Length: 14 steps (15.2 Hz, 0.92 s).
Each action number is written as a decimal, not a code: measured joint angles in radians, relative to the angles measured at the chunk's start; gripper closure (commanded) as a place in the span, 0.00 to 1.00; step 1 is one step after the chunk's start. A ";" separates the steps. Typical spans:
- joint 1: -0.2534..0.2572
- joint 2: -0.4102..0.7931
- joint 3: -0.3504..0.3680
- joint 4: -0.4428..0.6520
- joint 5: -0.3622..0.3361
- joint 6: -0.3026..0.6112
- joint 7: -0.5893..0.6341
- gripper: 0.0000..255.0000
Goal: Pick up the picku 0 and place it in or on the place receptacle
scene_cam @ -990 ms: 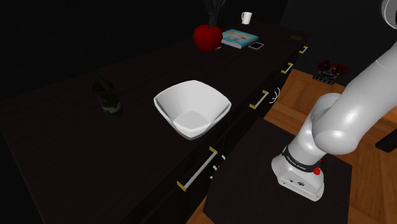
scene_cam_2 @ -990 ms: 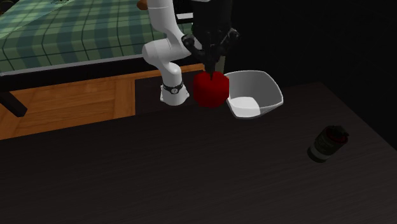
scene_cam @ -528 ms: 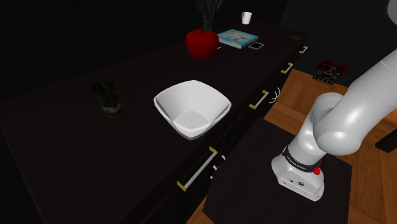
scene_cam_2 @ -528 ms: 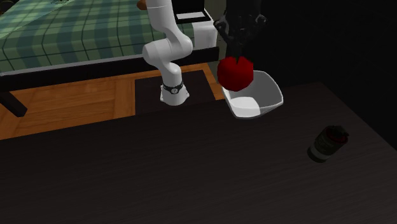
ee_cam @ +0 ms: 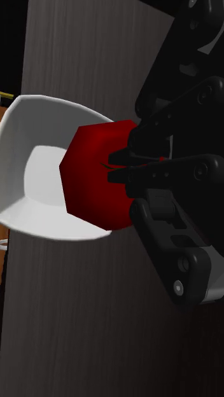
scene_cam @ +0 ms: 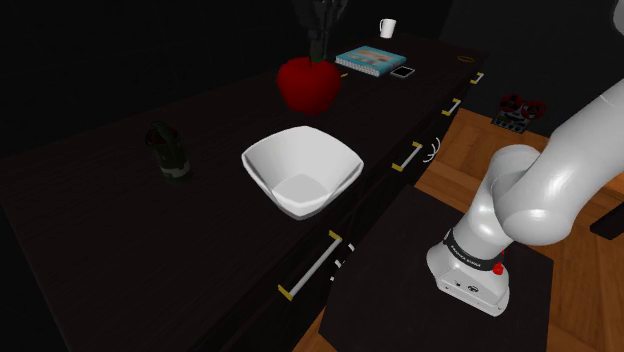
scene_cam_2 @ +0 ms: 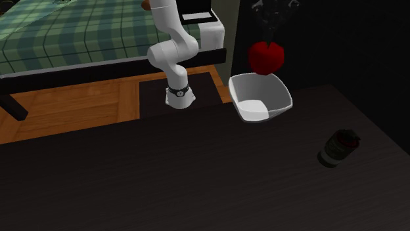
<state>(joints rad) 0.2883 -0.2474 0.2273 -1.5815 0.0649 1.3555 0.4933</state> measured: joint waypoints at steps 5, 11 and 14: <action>0.014 -0.021 0.024 -0.076 0.010 0.056 0.037 1.00; 0.017 -0.053 0.024 -0.190 0.017 0.139 0.032 1.00; 0.018 -0.067 0.024 -0.245 0.020 0.181 0.028 1.00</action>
<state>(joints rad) 0.3062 -0.3139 0.2509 -1.8268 0.0850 1.5364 0.5213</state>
